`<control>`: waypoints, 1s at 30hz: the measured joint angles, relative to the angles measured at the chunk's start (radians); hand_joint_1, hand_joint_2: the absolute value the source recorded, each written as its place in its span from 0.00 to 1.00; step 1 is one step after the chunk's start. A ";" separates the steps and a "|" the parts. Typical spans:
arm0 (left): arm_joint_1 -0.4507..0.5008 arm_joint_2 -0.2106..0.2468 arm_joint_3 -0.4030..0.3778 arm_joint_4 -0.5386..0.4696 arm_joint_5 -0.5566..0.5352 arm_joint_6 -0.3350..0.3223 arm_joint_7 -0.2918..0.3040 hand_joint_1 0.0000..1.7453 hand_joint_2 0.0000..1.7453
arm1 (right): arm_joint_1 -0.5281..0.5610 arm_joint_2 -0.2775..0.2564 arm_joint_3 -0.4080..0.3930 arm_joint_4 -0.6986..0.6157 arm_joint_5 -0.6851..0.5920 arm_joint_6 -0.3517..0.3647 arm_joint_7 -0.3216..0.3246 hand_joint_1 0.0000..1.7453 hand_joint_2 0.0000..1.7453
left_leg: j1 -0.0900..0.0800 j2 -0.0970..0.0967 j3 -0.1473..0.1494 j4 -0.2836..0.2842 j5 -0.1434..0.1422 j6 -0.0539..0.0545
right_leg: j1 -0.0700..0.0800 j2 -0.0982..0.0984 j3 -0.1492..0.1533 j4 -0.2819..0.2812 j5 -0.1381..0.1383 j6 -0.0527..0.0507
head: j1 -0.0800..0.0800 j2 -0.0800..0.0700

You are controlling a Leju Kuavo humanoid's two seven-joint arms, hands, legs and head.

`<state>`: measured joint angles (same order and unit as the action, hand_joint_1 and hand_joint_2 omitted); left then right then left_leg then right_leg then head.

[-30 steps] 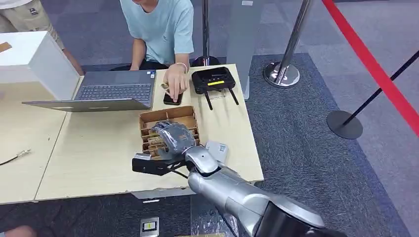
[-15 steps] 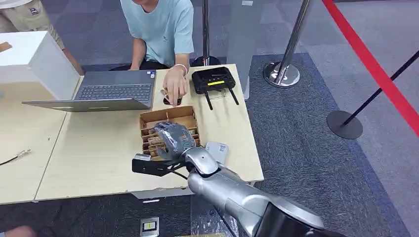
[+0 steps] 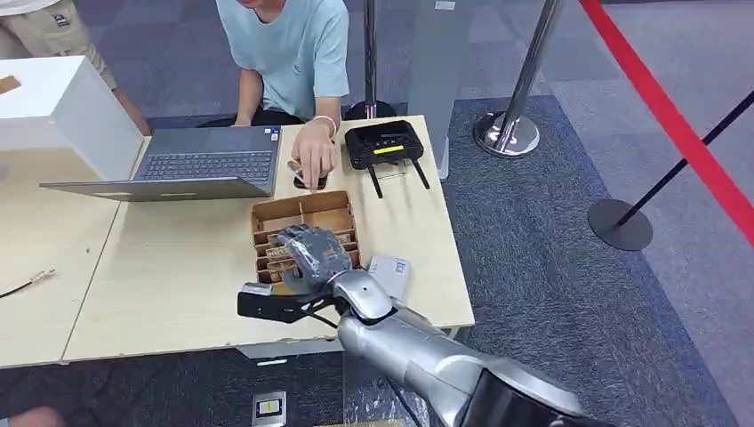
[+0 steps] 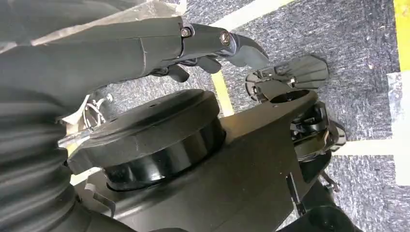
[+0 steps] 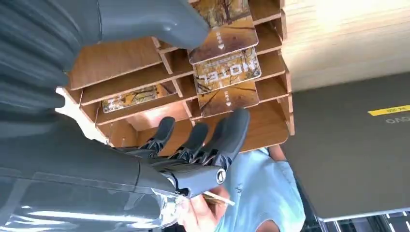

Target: Pass the card to the sensor for recognition and then transmit it.

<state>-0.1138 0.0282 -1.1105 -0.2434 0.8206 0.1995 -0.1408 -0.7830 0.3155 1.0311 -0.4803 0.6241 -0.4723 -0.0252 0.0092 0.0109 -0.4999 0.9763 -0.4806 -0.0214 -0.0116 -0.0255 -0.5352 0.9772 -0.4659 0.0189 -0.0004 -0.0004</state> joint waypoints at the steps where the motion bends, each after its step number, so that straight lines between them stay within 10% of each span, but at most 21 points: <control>1: 0.000 0.000 0.000 0.000 0.000 0.000 0.000 0.00 1.00 | 0.001 0.001 0.000 0.000 0.000 0.000 0.000 0.35 1.00 | 0.000 0.000 0.000 0.000 0.000 0.000 | 0.000 0.000 0.000 0.000 0.000 0.000 | 0.000 0.000; 19: 0.000 0.000 0.000 0.000 0.006 0.000 -0.003 0.00 1.00 | 0.023 0.005 0.000 0.000 -0.014 0.001 -0.008 0.33 1.00 | 0.000 0.000 0.000 0.000 0.000 0.000 | 0.000 0.000 0.000 0.000 0.000 0.000 | 0.000 0.000; 30: 0.001 0.011 0.000 0.000 0.024 0.009 0.011 0.00 1.00 | 0.031 -0.008 -0.013 -0.066 -0.077 -0.044 -0.038 0.06 1.00 | 0.000 0.000 0.000 0.000 0.000 0.000 | 0.000 0.000 0.000 0.000 0.000 0.000 | 0.000 0.000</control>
<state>-0.1131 0.0389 -1.1101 -0.2430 0.8446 0.2083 -0.1293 -0.7519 0.3071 1.0185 -0.5460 0.5474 -0.5165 -0.0633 0.0092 0.0110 -0.4996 0.9763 -0.4807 -0.0215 -0.0115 -0.0255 -0.5352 0.9772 -0.4659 0.0189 -0.0004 -0.0004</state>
